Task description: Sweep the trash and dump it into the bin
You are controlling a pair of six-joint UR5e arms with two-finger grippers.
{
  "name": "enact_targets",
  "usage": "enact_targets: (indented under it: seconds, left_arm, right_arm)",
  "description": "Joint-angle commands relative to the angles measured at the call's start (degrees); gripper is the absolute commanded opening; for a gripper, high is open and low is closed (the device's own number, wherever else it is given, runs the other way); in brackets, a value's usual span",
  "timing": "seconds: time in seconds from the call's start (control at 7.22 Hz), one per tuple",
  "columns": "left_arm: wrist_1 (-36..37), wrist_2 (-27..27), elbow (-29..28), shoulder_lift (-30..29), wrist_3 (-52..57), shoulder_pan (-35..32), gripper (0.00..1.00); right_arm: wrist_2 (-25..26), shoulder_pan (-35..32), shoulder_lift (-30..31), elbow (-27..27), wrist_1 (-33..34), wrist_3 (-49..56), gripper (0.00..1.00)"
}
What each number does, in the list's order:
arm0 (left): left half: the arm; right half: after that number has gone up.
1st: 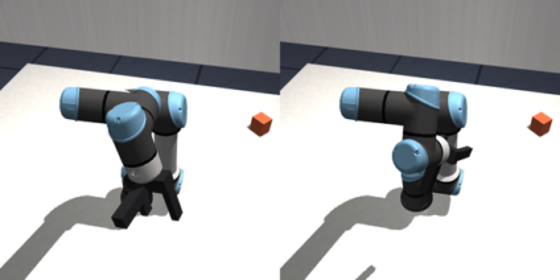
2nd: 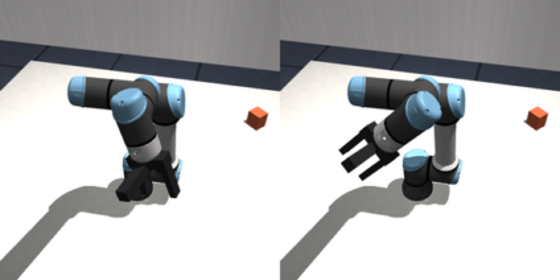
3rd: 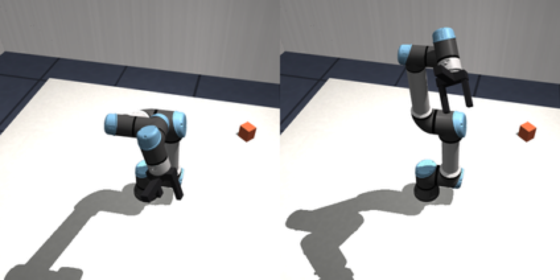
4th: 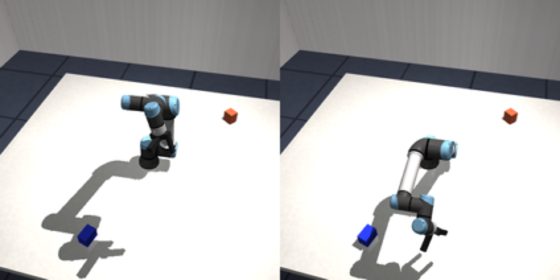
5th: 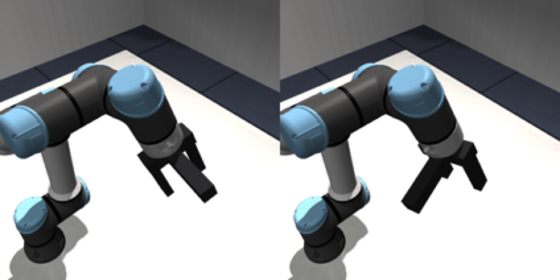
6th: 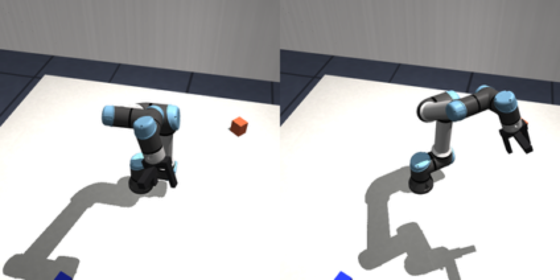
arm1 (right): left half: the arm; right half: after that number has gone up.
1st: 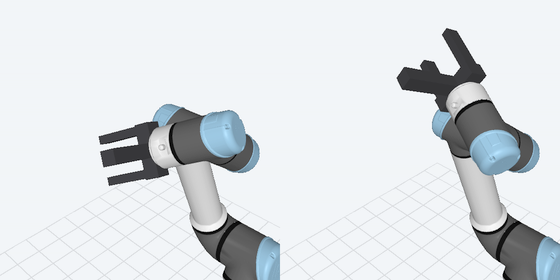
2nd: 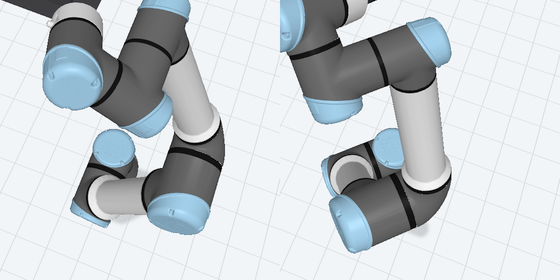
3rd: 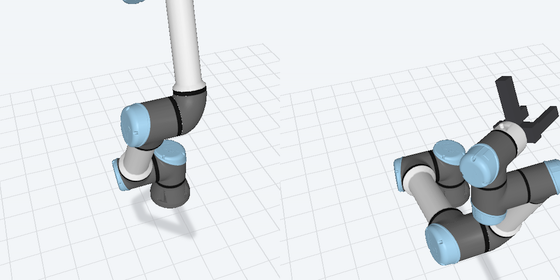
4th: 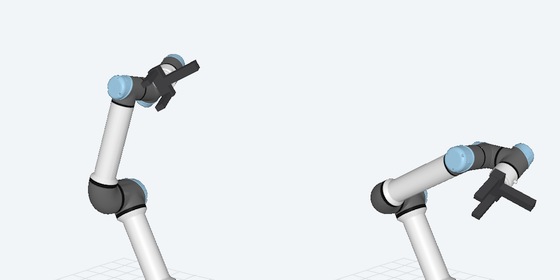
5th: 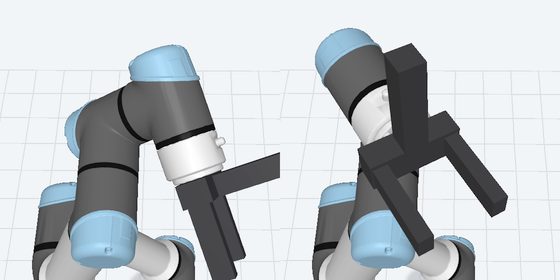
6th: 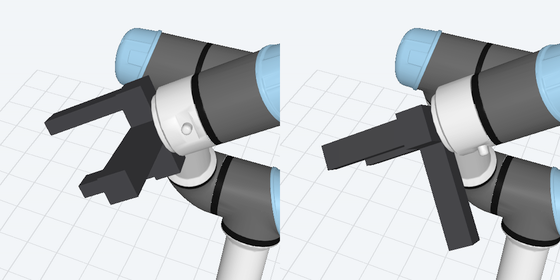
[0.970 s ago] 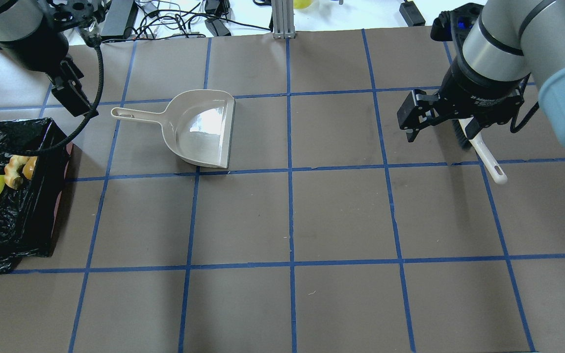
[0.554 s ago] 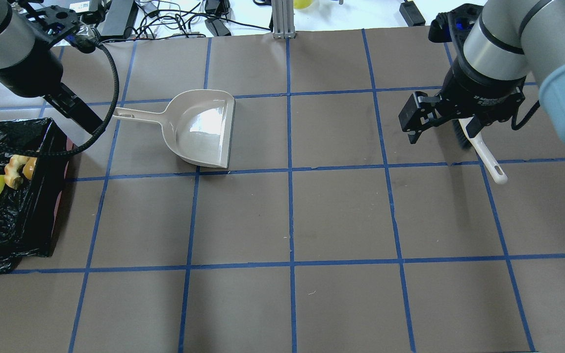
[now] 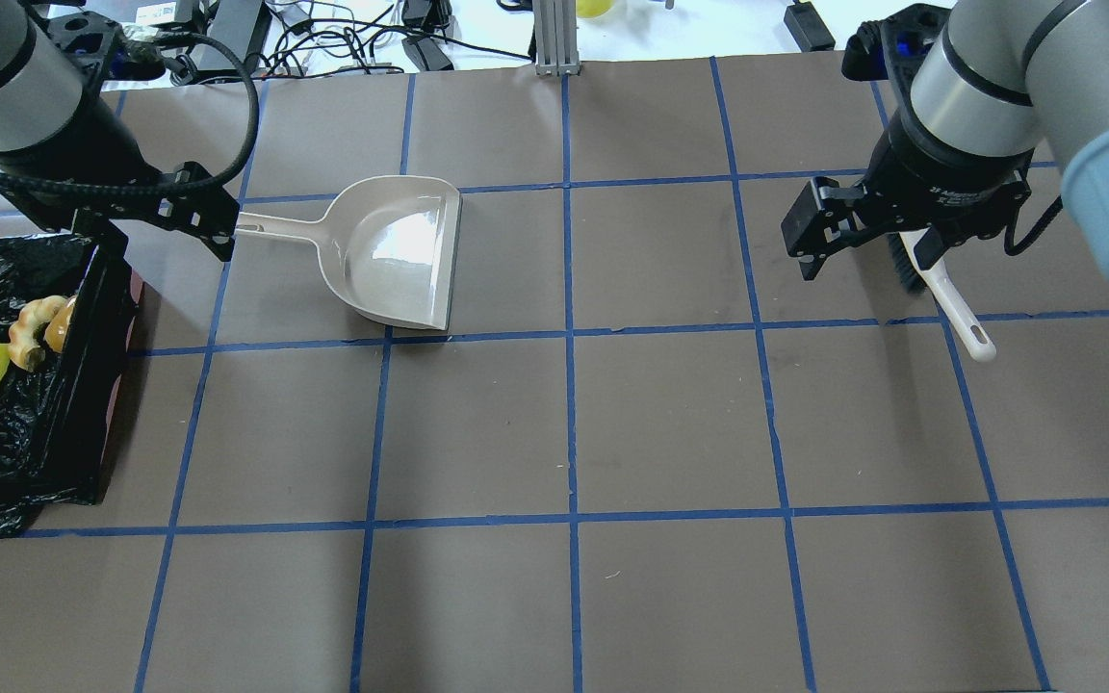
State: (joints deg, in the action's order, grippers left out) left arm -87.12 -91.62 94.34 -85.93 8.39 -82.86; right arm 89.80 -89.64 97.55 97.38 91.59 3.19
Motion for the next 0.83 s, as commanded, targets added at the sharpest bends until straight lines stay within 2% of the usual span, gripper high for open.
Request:
enact_targets:
  seconds: [0.0,0.14,0.42,0.69]
  left_arm:
    - [-0.34,0.73,-1.09,-1.26,-8.44,-5.0,1.0]
    - [-0.34,2.48,-1.96,-1.87,-7.43,-5.64,1.0]
    - [-0.42,2.14,-3.46,-2.93,-7.42,-5.56,1.0]
    - [-0.42,-0.47,-4.42,-3.46,-5.59,-5.56,1.0]
  right_arm:
    - [0.03,-0.01,0.09,0.0,-0.01,-0.02,1.0]
    - [0.64,-0.01,0.09,-0.09,-0.01,-0.02,1.0]
    - [0.9,0.08,0.18,-0.09,0.08,-0.11,1.0]
    - [0.99,0.25,0.27,-0.18,0.17,-0.11,1.0]
